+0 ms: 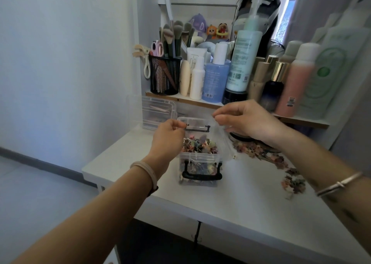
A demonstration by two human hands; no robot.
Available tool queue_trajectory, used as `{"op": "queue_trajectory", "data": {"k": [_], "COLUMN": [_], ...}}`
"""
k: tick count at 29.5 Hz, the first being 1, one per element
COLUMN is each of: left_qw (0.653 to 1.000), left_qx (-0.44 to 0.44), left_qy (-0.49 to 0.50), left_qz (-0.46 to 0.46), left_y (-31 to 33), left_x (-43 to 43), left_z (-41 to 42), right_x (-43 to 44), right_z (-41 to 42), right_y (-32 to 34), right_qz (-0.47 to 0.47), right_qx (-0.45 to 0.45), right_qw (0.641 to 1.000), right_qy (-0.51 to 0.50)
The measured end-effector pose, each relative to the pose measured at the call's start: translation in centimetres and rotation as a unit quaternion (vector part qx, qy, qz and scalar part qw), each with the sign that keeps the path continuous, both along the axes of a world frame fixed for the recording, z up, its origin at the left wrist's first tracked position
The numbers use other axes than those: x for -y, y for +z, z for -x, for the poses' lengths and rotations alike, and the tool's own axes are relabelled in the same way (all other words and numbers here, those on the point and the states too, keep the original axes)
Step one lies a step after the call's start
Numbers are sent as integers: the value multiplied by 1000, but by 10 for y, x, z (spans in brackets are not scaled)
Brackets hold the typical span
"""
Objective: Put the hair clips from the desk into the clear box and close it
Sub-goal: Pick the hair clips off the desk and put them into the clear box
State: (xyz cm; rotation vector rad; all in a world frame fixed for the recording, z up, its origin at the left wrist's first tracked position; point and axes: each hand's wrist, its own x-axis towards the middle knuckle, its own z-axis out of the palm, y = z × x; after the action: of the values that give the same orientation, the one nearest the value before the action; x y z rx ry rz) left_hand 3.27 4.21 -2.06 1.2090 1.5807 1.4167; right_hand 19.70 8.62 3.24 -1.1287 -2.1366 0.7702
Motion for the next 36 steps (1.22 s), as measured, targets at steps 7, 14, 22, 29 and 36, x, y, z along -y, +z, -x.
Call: {"op": "queue_trajectory", "data": {"k": [7, 14, 22, 29, 36], "left_qw": [1000, 1000, 1000, 1000, 1000], "left_qx": [-8, 0, -10, -24, -13], "left_qy": [1, -2, -2, -3, -3], "left_qz": [-5, -6, -6, -5, -3], "left_y": [0, 0, 1, 1, 1], "left_x": [-2, -4, -2, -2, -2], "left_z": [0, 0, -1, -6, -5], "right_x": [-28, -31, -26, 1, -14], "right_z": [-35, -26, -25, -8, -29], "right_y": [-65, -71, -58, -6, -35], "right_qz": [14, -1, -28, 56, 97], "right_qx": [340, 326, 161, -26, 51], "right_qw": [931, 942, 978, 998, 986], "right_qy": [-131, -82, -129, 9, -126]}}
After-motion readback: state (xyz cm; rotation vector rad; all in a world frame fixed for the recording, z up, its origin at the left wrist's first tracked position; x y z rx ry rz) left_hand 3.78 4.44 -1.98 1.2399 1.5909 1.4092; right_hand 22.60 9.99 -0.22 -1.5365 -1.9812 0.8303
